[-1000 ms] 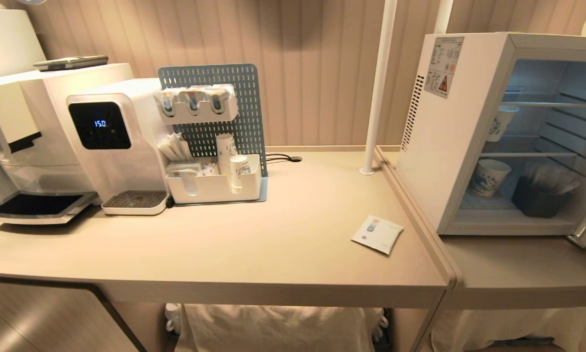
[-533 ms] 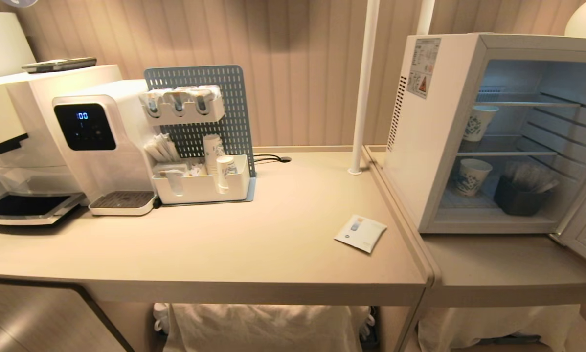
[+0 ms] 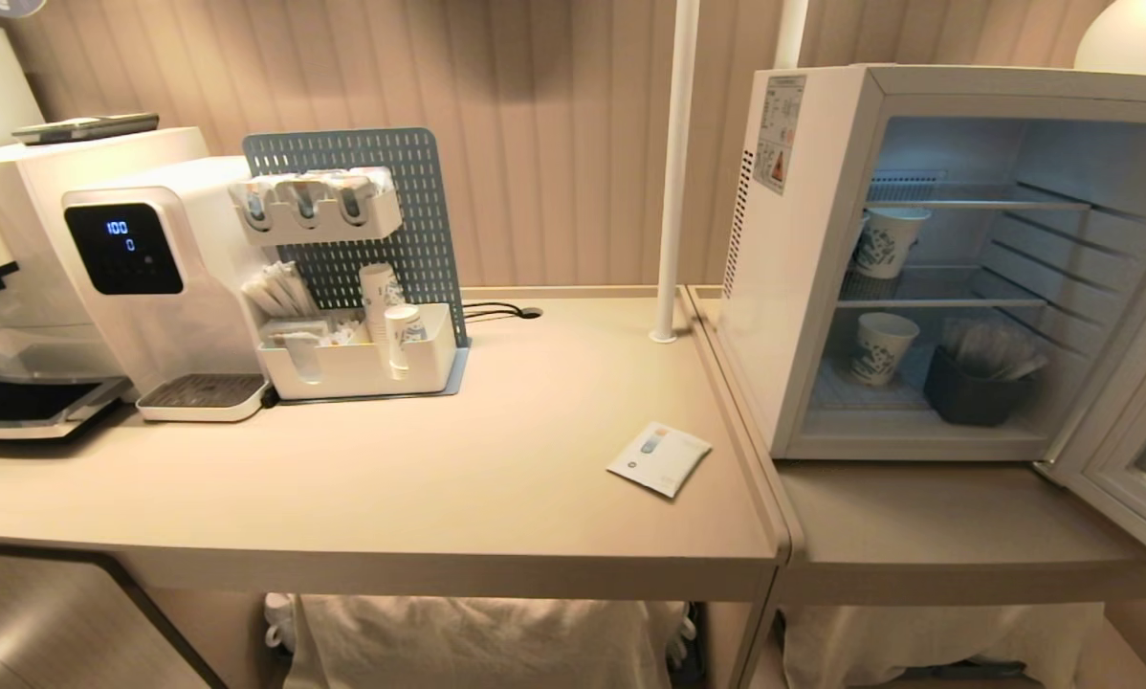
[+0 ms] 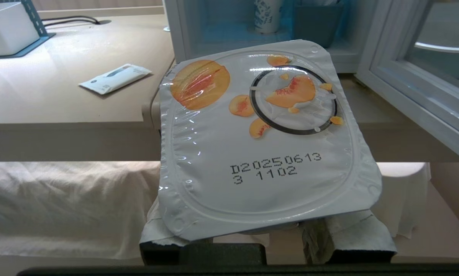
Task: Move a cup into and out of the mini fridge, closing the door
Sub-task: Put the yoghurt in the freezer
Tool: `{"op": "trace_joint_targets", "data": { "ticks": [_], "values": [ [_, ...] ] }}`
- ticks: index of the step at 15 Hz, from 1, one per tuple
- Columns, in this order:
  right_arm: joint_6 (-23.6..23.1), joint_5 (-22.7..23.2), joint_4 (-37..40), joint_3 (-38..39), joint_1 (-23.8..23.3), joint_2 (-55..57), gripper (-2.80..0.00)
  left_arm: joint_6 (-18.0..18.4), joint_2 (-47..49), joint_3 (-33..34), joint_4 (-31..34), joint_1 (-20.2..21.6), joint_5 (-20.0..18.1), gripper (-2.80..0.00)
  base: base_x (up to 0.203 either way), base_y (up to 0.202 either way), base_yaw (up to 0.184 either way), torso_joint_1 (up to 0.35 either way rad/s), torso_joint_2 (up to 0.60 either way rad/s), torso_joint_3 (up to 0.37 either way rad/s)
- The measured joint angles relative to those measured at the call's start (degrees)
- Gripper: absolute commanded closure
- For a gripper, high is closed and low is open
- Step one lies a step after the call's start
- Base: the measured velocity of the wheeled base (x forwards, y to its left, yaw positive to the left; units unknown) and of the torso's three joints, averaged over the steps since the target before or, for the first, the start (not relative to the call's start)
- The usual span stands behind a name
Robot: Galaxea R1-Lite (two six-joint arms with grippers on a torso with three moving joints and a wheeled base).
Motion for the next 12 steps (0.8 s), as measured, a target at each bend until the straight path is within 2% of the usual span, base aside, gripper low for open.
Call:
{"op": "trace_joint_targets", "data": {
  "ticks": [12],
  "values": [
    [0.66,-0.05,0.95,0.00,0.02,0.10,0.00,0.00,0.00,0.00,0.00,0.07,0.02,0.00,0.000,0.000,0.000,0.000,0.00,0.000]
  ]
}}
